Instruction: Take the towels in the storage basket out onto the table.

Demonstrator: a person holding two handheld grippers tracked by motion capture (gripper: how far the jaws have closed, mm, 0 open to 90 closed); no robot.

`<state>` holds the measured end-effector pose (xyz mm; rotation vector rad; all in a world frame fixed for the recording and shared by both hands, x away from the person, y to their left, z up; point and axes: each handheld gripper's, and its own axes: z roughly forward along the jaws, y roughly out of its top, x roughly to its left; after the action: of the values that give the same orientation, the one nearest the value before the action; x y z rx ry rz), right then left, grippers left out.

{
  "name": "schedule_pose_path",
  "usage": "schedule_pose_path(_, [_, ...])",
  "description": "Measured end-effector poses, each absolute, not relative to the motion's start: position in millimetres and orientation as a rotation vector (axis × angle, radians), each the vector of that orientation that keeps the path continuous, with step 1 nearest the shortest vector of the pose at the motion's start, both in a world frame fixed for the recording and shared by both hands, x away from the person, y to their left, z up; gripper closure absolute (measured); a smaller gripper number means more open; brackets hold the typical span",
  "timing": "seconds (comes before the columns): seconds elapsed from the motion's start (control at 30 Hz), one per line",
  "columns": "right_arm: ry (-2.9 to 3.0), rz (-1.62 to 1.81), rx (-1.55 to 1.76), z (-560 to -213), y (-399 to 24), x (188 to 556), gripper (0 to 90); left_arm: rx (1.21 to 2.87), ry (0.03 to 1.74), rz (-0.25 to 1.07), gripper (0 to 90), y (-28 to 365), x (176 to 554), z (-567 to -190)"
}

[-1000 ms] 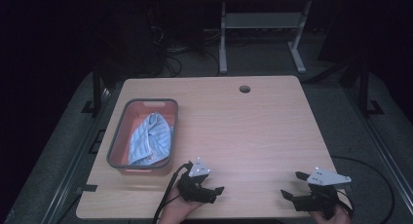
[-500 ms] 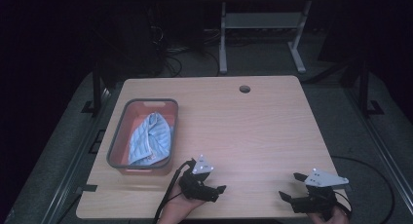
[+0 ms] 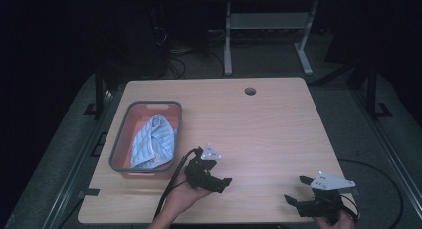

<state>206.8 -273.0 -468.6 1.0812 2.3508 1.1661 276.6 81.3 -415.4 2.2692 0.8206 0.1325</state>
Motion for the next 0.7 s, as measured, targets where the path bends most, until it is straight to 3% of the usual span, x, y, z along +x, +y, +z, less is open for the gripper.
schedule_pose_path(0.7, [2.343,1.171,1.096,-468,-276,208,14.4,2.326,0.841,0.150,18.6,81,305,-381])
